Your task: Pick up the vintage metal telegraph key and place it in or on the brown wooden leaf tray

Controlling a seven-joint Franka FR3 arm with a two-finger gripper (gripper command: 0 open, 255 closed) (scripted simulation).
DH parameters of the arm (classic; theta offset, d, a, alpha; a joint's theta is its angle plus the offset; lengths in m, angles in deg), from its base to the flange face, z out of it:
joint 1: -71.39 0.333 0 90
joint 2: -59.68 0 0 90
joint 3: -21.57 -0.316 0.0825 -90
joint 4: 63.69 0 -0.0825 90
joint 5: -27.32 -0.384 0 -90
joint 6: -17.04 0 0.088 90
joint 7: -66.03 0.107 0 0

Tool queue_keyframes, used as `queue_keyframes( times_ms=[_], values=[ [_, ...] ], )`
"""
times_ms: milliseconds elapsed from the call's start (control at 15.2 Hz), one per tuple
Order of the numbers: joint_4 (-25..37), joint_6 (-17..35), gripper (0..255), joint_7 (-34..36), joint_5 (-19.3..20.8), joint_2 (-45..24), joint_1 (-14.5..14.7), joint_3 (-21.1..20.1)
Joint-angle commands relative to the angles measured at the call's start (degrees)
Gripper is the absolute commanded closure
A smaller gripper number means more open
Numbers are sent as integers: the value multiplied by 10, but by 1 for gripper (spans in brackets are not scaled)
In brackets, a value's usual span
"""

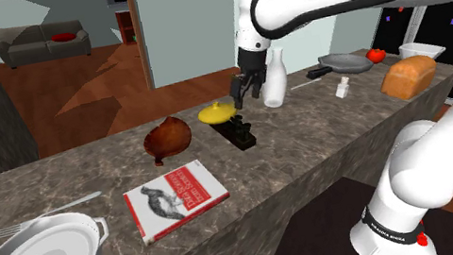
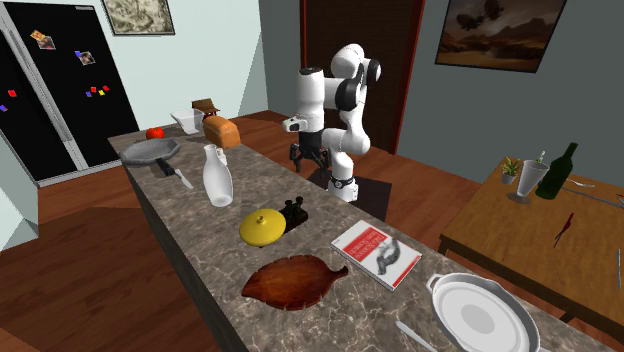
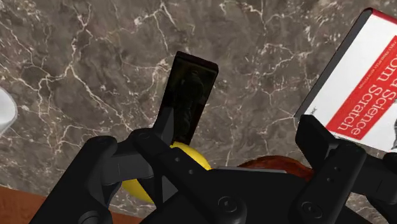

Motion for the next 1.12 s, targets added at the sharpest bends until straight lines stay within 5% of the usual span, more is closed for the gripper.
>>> queue_keyframes(
  times_ms=[0, 660, 1056],
  values=[
    [9, 26, 0, 15, 8, -38, -9, -2],
    [98, 111, 0, 86, 56, -232, -46, 7],
    [74, 156, 0, 87, 59, -252, -46, 8]
  ],
)
